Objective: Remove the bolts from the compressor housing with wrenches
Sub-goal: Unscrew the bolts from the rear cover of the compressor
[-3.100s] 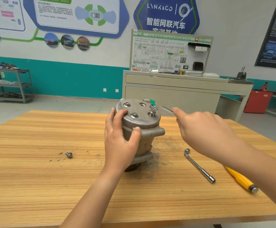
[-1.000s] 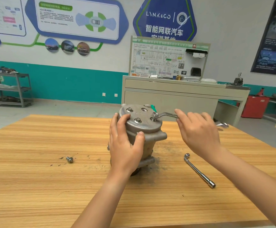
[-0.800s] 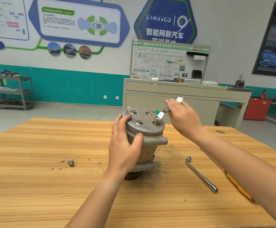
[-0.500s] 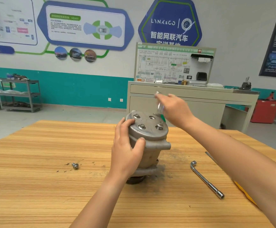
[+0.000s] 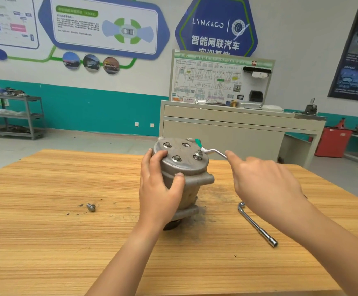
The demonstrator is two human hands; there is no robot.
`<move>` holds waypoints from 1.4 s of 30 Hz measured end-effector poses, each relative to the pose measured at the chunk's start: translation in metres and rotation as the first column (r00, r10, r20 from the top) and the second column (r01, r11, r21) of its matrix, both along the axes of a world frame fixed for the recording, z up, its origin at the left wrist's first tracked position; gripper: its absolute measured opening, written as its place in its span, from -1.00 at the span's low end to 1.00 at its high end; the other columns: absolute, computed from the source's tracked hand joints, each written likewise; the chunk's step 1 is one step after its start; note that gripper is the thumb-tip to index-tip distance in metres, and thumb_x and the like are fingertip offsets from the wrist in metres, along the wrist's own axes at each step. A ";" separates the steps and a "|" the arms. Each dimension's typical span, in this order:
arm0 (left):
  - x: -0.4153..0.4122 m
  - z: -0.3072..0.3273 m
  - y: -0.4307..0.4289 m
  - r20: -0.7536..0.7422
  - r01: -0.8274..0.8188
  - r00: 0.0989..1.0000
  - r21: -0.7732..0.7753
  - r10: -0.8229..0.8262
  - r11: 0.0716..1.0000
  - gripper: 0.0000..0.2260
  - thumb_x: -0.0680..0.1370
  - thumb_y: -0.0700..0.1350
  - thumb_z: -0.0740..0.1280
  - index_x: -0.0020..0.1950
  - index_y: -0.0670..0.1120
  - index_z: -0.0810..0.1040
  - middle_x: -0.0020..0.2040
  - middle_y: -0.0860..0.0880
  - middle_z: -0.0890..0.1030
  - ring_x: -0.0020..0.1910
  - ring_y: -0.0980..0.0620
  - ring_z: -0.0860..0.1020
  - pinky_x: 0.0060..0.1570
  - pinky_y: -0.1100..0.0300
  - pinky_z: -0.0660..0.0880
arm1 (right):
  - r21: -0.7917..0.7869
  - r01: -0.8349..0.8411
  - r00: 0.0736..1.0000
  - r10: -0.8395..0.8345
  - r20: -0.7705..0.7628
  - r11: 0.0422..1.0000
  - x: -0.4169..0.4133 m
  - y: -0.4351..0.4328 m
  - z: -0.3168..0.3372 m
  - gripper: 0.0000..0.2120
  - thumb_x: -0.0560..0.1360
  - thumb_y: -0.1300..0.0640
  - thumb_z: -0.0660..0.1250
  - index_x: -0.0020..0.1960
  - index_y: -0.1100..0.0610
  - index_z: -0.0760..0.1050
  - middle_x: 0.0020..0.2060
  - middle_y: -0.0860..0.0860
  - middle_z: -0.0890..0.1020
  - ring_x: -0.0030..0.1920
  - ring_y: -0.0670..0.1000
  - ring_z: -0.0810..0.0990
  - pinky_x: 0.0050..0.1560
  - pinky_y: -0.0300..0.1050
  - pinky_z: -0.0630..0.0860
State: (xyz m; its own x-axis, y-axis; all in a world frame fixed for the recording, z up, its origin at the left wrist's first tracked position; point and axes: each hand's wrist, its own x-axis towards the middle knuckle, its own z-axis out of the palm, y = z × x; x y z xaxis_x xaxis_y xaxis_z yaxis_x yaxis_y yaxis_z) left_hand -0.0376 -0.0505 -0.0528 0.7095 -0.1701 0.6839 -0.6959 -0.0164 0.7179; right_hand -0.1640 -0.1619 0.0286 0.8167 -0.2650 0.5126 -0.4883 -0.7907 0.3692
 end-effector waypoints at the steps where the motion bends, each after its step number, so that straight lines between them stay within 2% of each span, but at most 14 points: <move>1: 0.000 0.000 0.000 -0.002 -0.006 1.000 0.001 0.006 1.000 -0.56 0.37 0.03 0.21 0.26 0.14 0.33 0.47 0.03 0.19 0.24 0.35 0.18 0.16 0.26 0.21 | -0.006 0.010 1.000 -0.010 -0.017 1.000 0.001 0.003 0.000 -0.54 0.54 0.23 0.07 0.41 0.03 0.10 -0.40 -0.04 0.22 -0.34 0.10 0.35 -0.53 -0.13 0.02; 5: -0.001 0.001 -0.001 -0.017 -0.033 0.999 0.007 0.033 0.999 -0.51 0.37 0.03 0.21 0.31 0.06 0.35 0.47 0.00 0.20 0.39 0.18 0.20 0.30 0.10 0.25 | -0.008 -0.014 0.998 0.013 -0.069 1.000 0.007 0.010 0.004 -0.45 0.52 0.29 0.05 0.48 0.14 0.00 -0.06 0.03 0.52 -0.03 0.11 0.57 -0.46 -0.16 0.15; 8: -0.004 0.003 -0.004 -0.016 -0.049 0.999 0.007 0.050 0.999 -0.50 0.37 0.01 0.21 0.32 0.02 0.35 0.47 -0.04 0.20 0.44 0.12 0.16 0.37 0.00 0.24 | -0.018 -0.009 0.985 0.005 -0.171 1.000 0.014 0.028 0.009 -0.43 0.52 0.34 0.05 0.48 0.29 -0.08 0.18 0.14 0.46 0.11 0.13 0.52 -0.28 -0.12 0.27; 10: -0.006 0.003 -0.005 -0.013 -0.052 0.999 0.012 0.052 0.999 -0.50 0.37 0.01 0.21 0.33 0.00 0.35 0.48 -0.05 0.19 0.46 0.09 0.15 0.38 -0.04 0.23 | 0.009 0.009 0.975 -0.007 -0.223 1.000 0.021 0.039 0.012 -0.46 0.54 0.35 0.03 0.46 0.38 -0.09 0.24 0.21 0.39 0.15 0.16 0.49 -0.35 -0.14 0.27; 13: -0.006 0.002 -0.005 -0.017 -0.048 0.999 0.011 0.048 0.999 -0.49 0.38 0.01 0.21 0.33 0.01 0.34 0.48 -0.05 0.17 0.46 0.07 0.15 0.37 -0.05 0.23 | -0.004 0.041 0.985 -0.041 -0.169 0.999 0.024 0.051 0.008 -0.49 0.54 0.35 0.01 0.43 0.44 -0.07 0.16 0.25 0.44 0.08 0.15 0.53 -0.46 -0.19 0.17; 16: -0.003 -0.001 -0.002 -0.019 -0.032 0.999 -0.018 0.032 0.999 -0.51 0.38 0.01 0.22 0.31 0.02 0.36 0.47 -0.02 0.20 0.40 0.17 0.19 0.31 0.13 0.22 | -0.257 0.060 0.995 -0.036 0.098 0.965 0.009 0.042 -0.003 -0.51 0.35 0.33 0.00 0.16 0.33 0.53 -0.35 0.11 0.60 -0.46 0.04 0.58 -0.54 -0.28 0.17; 18: 0.000 -0.002 0.000 -0.016 -0.003 1.000 -0.028 0.003 1.000 -0.54 0.38 0.02 0.22 0.28 0.08 0.36 0.47 0.01 0.20 0.32 0.29 0.18 0.24 0.23 0.18 | -0.286 -0.038 0.968 0.106 0.226 0.957 0.002 0.021 -0.014 -0.63 0.26 0.32 0.17 -0.06 0.20 0.66 -0.58 0.04 0.47 -0.69 0.01 0.39 -0.56 -0.32 0.07; 22: 0.003 -0.005 0.000 -0.006 0.028 1.000 -0.027 -0.028 0.999 -0.60 0.37 0.03 0.24 0.20 0.22 0.31 0.46 0.05 0.20 0.20 0.55 0.12 0.21 0.27 0.16 | -0.304 -0.238 0.853 0.348 0.389 0.922 0.017 -0.030 -0.030 -0.62 0.15 0.35 0.53 -0.03 0.24 0.64 -0.46 0.08 0.58 -0.54 0.06 0.52 -0.54 -0.23 0.38; 25: 0.008 -0.005 0.001 0.004 0.045 0.999 -0.014 -0.045 0.999 -0.63 0.37 0.01 0.24 0.13 0.27 0.30 0.44 0.06 0.22 0.19 0.65 0.05 0.14 0.47 0.15 | -0.295 -0.395 0.761 0.490 0.425 0.870 0.043 -0.061 -0.027 -0.71 0.26 0.40 0.51 -0.03 0.31 0.62 -0.19 0.16 0.68 -0.22 0.11 0.67 -0.09 0.10 0.56; 27: 0.011 -0.003 0.003 0.014 0.060 0.998 -0.003 -0.060 0.998 -0.64 0.37 -0.01 0.23 0.12 0.28 0.31 0.42 0.05 0.25 0.23 0.60 0.08 0.09 0.63 0.09 | -0.308 -0.456 0.740 0.548 0.390 0.835 0.064 -0.074 -0.017 -0.79 0.33 0.37 0.47 -0.04 0.33 0.62 -0.12 0.18 0.67 -0.11 0.15 0.67 0.01 0.22 0.50; 31: 0.015 0.002 0.004 0.019 0.096 0.995 0.012 -0.096 0.995 -0.64 0.37 -0.03 0.22 0.12 0.26 0.31 0.38 0.03 0.32 0.39 0.22 0.22 0.13 0.61 0.12 | -0.237 -0.616 0.690 0.660 0.298 0.751 0.105 -0.073 0.005 -0.79 0.31 0.38 0.46 -0.05 0.34 0.62 -0.10 0.19 0.67 -0.08 0.22 0.65 -0.07 0.22 0.54; 34: 0.017 0.003 0.003 0.027 0.103 0.994 0.008 -0.104 0.995 -0.65 0.37 -0.05 0.21 0.12 0.24 0.32 0.38 0.01 0.32 0.39 0.19 0.22 0.10 0.66 0.09 | -0.218 -0.698 0.628 0.730 0.270 0.682 0.126 -0.059 0.013 -0.80 0.35 0.35 0.41 -0.02 0.31 0.62 -0.07 0.18 0.66 -0.06 0.21 0.64 -0.06 0.20 0.53; 38: 0.018 0.001 0.007 0.019 0.119 0.993 0.007 -0.119 0.993 -0.64 0.38 -0.05 0.20 0.13 0.23 0.32 0.37 0.02 0.32 0.37 0.22 0.22 0.09 0.67 0.09 | -0.194 -0.689 0.604 0.701 0.379 0.698 0.127 -0.056 0.011 -0.81 0.36 0.36 0.35 -0.04 0.33 0.61 -0.11 0.18 0.67 -0.10 0.20 0.66 -0.11 0.14 0.56; 42: 0.019 0.002 0.010 0.007 0.145 0.989 0.017 -0.145 0.989 -0.64 0.38 -0.04 0.19 0.14 0.25 0.30 0.36 0.08 0.30 0.31 0.36 0.20 0.06 0.70 0.08 | 0.118 -0.634 0.580 0.369 0.726 0.764 0.111 -0.061 0.010 -0.82 0.57 0.23 0.19 -0.03 0.31 0.52 -0.27 0.21 0.61 -0.26 0.22 0.56 -0.34 -0.07 0.33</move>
State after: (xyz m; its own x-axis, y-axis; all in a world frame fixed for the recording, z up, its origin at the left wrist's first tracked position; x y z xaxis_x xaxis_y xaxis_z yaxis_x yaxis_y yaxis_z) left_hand -0.0183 -0.0401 -0.0507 0.6710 -0.2826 0.6855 -0.6974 0.0733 0.7129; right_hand -0.0525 -0.2231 0.0390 0.3802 -0.1721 0.9087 0.0297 -0.9798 -0.1979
